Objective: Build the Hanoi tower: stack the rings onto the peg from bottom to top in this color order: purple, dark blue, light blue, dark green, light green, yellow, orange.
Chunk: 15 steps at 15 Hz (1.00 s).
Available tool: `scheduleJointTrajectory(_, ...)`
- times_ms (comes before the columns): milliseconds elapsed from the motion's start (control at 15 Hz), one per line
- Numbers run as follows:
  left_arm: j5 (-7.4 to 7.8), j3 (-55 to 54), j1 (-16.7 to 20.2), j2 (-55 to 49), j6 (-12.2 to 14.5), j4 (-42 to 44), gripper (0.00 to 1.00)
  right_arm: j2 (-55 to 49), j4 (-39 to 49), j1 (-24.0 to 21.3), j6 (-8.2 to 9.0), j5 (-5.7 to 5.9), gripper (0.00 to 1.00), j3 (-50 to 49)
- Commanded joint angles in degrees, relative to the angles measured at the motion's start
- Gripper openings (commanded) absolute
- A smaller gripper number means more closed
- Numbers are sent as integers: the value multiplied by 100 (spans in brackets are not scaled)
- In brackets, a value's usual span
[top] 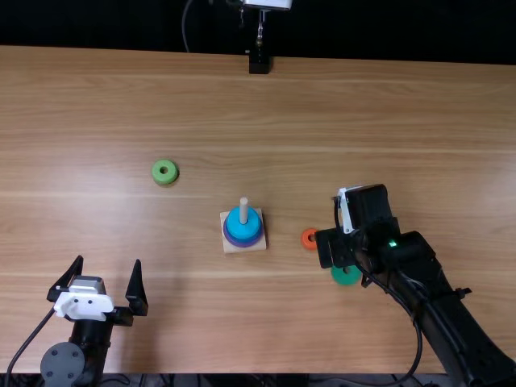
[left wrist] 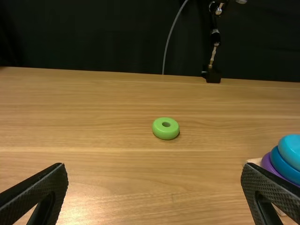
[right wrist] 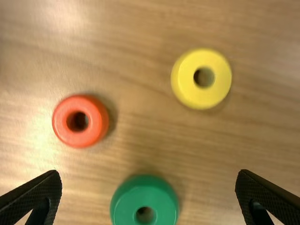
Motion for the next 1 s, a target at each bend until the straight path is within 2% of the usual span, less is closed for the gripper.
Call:
scheduleJointTrajectory(0,12,-189,1,-62,23,-26,100,-150,-80,-74,82,-28,100,-111)
scheduleJointTrajectory(133,12,-189,1,-62,23,-26,100,-114,-323,-83,82,-28,100,-216)
scheduleJointTrajectory(800,12,-189,1,-62,23,-26,100,624,-365,-74,103,-28,100,-243)
scheduleJointTrajectory(933,12,-189,1,-62,23,-15,100,633,-629,-65,114,-38,100,-234)
